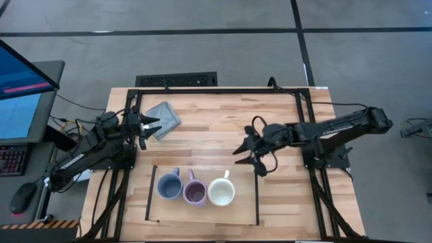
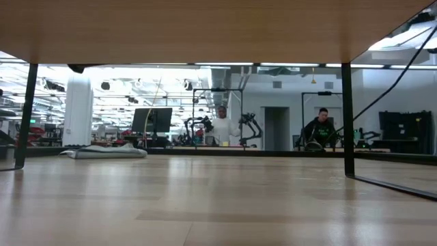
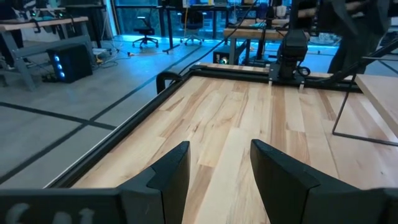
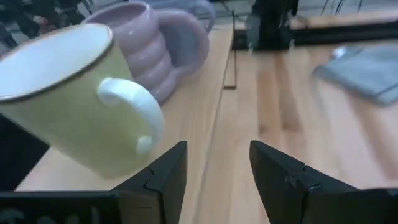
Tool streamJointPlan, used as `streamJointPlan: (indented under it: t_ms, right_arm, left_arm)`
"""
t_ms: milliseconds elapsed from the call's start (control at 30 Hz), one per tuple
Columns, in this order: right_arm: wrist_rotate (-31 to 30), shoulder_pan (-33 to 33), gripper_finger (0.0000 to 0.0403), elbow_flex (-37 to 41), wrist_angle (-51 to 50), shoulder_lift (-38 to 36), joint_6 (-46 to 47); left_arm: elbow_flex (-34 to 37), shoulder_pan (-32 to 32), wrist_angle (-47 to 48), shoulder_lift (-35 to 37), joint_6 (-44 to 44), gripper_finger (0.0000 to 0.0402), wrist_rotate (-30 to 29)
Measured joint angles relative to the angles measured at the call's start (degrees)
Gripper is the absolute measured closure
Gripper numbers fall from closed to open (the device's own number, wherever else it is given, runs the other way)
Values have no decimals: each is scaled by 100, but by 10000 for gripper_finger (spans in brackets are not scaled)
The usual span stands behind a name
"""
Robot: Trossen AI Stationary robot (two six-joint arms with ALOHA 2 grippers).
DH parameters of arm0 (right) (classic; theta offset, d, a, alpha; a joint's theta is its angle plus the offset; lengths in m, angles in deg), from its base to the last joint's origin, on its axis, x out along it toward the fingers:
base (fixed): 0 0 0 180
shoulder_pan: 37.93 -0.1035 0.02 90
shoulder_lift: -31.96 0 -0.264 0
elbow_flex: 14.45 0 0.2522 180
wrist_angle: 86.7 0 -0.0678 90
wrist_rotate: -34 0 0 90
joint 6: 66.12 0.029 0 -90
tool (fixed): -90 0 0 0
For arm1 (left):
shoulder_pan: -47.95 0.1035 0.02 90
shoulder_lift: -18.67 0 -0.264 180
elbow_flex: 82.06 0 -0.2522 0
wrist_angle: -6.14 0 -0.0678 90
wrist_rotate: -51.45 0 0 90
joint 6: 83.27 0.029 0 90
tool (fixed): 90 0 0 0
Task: Stack small to large cups/mugs on shelf
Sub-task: Return to Home Position
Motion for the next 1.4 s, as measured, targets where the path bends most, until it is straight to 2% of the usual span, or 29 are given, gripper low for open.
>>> streamJointPlan:
  t_ms: [133,300,567,800,1000,1233,1400]
  right_arm:
    - [-5,241,207,43,-305,-423,-447]
    - [-17,770,207,552,-342,-1071,-686]
    - [-19,1965,207,1534,-96,-2148,-1113]
    - [16,3020,207,2419,600,-2938,-1463]
    - [21,3854,207,2976,596,-3630,-1434]
    - [23,4640,207,3621,1215,-4336,-1406]
    - [24,5031,207,4046,1286,-4786,-1320]
  left_arm:
    - [0,2,-47,0,46,242,0]
    - [0,1,-99,0,194,242,-181]
    - [0,2,-95,0,468,242,-1517]
    - [0,0,-318,0,735,242,-2070]
    - [0,0,-342,0,831,242,-3330]
    - [6,0,-354,1,685,242,-4259]
    - [649,4,-1458,152,987,242,-4372]
